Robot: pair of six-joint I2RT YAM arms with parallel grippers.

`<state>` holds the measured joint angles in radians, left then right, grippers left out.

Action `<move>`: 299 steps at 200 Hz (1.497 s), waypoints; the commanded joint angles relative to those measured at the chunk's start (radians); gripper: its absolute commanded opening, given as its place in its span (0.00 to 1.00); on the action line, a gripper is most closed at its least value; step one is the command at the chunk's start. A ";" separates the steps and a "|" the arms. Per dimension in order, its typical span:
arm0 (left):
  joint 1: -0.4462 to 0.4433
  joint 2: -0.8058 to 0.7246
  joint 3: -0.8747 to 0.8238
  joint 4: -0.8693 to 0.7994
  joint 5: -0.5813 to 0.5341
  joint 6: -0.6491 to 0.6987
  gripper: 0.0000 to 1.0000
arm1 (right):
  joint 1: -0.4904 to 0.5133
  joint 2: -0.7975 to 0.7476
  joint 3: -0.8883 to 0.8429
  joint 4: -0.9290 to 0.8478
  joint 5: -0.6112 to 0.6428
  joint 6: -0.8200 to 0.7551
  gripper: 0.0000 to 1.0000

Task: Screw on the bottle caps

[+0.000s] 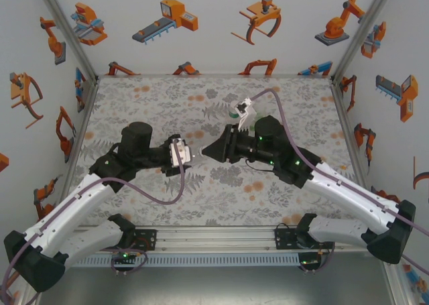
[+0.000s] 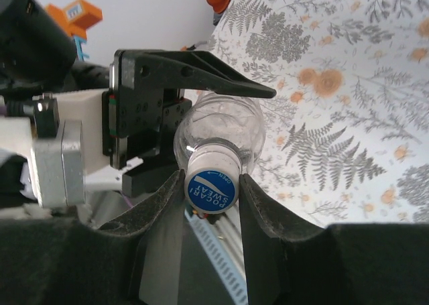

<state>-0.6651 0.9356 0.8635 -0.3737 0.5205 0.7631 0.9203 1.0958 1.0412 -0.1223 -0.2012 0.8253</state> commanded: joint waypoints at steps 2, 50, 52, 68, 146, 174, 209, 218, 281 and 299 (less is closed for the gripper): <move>-0.013 0.007 0.011 0.069 0.079 -0.010 0.00 | 0.011 0.010 -0.021 0.044 0.018 0.174 0.00; -0.013 0.008 0.011 0.070 0.079 -0.012 0.00 | 0.011 -0.013 0.003 0.005 0.025 0.115 0.30; -0.013 0.007 0.011 0.070 0.079 -0.011 0.00 | 0.011 -0.013 0.004 0.004 0.022 0.106 0.34; -0.013 0.006 0.011 0.068 0.079 -0.009 0.00 | 0.011 -0.022 0.032 -0.018 0.001 0.023 0.49; -0.013 0.008 0.018 0.047 0.117 0.004 0.00 | 0.009 -0.160 0.038 0.006 -0.067 -0.586 0.53; -0.012 0.009 0.022 0.039 0.143 0.007 0.00 | 0.009 -0.176 0.042 -0.002 -0.182 -0.849 0.54; -0.013 0.020 0.035 0.017 0.201 0.015 0.00 | 0.009 -0.133 0.116 -0.185 -0.298 -1.240 0.55; -0.013 0.027 0.039 0.008 0.212 0.017 0.00 | 0.009 -0.112 0.149 -0.238 -0.307 -1.296 0.55; -0.012 0.026 0.050 -0.021 0.236 0.031 0.00 | 0.010 -0.028 0.231 -0.359 -0.424 -1.464 0.55; -0.012 0.023 0.050 -0.024 0.236 0.034 0.00 | 0.011 -0.019 0.216 -0.340 -0.426 -1.467 0.55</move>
<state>-0.6746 0.9649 0.8837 -0.3790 0.7132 0.7738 0.9249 1.0657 1.2438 -0.4541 -0.5785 -0.5735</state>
